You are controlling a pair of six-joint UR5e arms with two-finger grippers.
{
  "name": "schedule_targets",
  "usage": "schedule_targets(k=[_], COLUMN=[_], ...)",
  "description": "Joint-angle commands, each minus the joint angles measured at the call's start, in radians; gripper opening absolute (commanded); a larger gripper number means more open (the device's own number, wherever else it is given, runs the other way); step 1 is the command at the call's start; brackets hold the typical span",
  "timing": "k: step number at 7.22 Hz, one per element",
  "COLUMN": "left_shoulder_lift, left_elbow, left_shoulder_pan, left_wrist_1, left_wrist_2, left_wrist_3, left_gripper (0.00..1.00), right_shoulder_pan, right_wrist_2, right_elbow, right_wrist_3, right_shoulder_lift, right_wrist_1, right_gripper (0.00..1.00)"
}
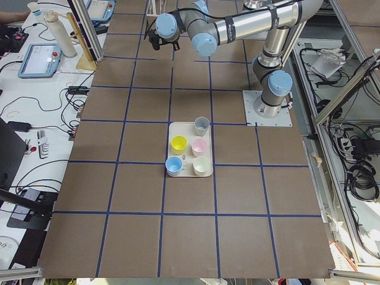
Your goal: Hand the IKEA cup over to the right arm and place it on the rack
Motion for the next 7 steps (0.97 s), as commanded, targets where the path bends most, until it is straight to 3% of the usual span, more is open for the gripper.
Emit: schedule_targets(k=[1,2,4,6,7], left_shoulder_lift=[-0.001,0.003,-0.017,-0.04,-0.05], left_elbow=[-0.051,-0.101,-0.174,-0.209,-0.221], left_shoulder_pan=[-0.099,-0.134,-0.175,-0.225,-0.254], left_wrist_1=[-0.001,0.008,0.013,0.058,0.097], left_wrist_2=[-0.293,-0.437,-0.657,-0.779,-0.788], left_wrist_3=[-0.106,-0.119,-0.111,-0.108,-0.11], left_gripper=[0.0,0.0,0.0,0.0,0.0], right_shoulder_pan=[-0.156,-0.204,-0.255,-0.255,-0.251], right_wrist_2=[0.144,0.244,0.277,0.42,0.472], right_elbow=[0.001,0.0,0.001,0.004,0.006], right_wrist_3=[-0.016,-0.013,-0.013,-0.016,-0.016], right_shoulder_lift=[0.03,0.056,0.071,0.07,0.071], right_wrist_1=[0.119,0.206,0.33,0.589,0.684], right_gripper=[1.0,1.0,1.0,1.0,1.0])
